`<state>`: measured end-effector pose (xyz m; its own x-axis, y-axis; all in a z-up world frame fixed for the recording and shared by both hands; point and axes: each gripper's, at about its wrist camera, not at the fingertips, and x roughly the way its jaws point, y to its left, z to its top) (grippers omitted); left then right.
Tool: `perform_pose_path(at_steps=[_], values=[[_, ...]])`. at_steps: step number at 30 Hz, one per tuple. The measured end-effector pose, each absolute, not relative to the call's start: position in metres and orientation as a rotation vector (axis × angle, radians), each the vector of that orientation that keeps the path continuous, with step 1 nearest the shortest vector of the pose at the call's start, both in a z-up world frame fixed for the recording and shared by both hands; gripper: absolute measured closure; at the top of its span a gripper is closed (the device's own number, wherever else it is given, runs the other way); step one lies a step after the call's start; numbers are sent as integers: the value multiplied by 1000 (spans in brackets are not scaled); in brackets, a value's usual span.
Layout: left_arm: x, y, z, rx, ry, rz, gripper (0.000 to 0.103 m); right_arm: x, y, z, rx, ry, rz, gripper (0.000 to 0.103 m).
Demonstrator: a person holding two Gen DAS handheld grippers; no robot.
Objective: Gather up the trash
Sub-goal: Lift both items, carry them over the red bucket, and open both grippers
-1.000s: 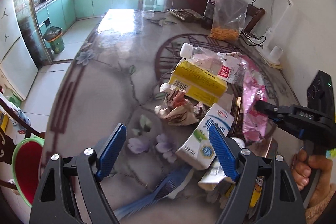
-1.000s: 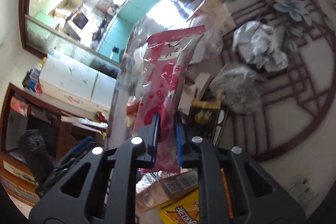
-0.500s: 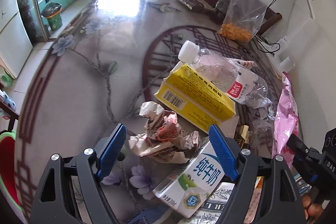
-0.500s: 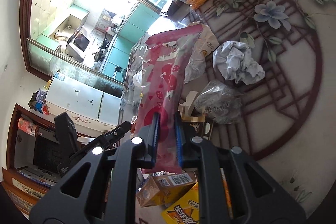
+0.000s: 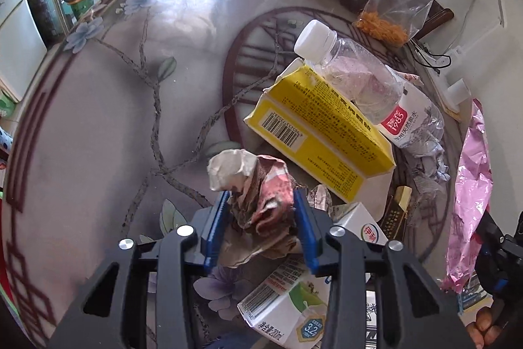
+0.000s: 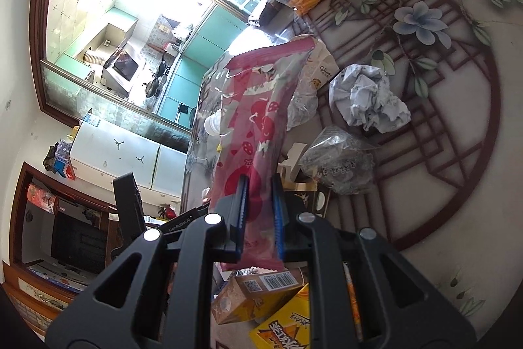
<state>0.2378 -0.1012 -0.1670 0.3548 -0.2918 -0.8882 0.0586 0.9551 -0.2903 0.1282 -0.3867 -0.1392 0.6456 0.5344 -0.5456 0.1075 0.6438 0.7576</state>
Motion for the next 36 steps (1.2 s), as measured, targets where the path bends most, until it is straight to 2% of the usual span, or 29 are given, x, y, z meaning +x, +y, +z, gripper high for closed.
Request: perform_pose_path(at_steps=[3,5,23,25,26,28,30,33,36], values=[[235,-100,-164,-213,1162,-232,85,129,-385,-139,847,857,280,88],[232,-99,-160,-202,1145,-236,87,129,-384,-137,834,855,277,88],[201,-69,-105,-215,992,-274,88,131,-382,-141,833,878,279,88],[199,-68,-102,-226,989,-277,88,133,-380,-144,840,900,289,85],[199,-68,-101,-230,986,-278,88,134,-380,-146,843,905,286,81],[198,-69,-99,-228,978,-280,88,134,-382,-148,858,903,272,59],[196,-71,-97,-214,972,-281,88,134,-386,-149,866,896,257,58],[194,-73,-96,-202,971,-287,88,136,-387,-153,878,905,247,44],[193,-73,-96,-214,974,-295,88,139,-381,-160,857,930,236,38]])
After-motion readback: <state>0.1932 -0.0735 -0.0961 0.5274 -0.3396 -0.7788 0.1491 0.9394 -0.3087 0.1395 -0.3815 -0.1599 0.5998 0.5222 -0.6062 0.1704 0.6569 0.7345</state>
